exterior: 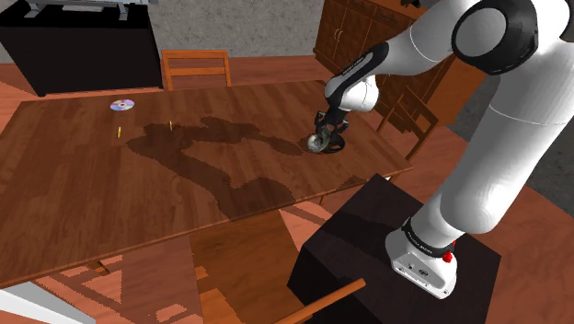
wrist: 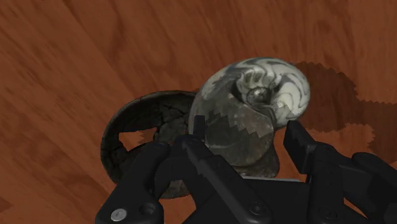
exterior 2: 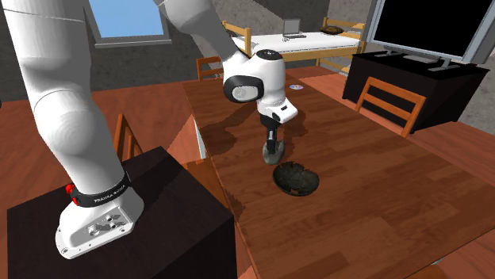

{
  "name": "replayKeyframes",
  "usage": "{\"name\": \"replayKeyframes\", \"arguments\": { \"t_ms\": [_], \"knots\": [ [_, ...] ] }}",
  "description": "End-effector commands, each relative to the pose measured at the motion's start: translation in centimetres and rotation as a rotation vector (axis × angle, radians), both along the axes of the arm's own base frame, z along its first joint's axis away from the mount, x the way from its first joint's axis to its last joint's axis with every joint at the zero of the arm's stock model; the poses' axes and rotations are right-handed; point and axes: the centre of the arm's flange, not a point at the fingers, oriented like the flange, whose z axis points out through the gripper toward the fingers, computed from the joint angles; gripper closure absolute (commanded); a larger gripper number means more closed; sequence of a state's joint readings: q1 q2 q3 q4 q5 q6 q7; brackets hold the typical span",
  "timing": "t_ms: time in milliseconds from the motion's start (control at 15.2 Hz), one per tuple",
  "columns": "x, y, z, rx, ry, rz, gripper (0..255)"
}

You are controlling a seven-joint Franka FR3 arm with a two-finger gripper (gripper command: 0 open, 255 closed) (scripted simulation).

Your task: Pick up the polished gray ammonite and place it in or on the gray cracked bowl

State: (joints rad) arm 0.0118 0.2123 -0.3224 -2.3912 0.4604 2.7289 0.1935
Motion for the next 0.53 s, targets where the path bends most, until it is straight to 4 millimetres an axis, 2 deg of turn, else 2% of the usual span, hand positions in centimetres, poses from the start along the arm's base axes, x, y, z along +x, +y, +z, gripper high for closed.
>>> {"name": "replayKeyframes", "arguments": {
  "t_ms": [0, 198, 462],
  "knots": [
    [-0.6, -2.6, -0.2, 0.0, -0.001, 0.003, 255],
    [-1.1, -6.9, -0.1, 0.0, -0.001, 0.003, 255],
    [-1.1, -6.9, -2.3, 0.0, -0.001, 0.003, 255]
  ]
}}
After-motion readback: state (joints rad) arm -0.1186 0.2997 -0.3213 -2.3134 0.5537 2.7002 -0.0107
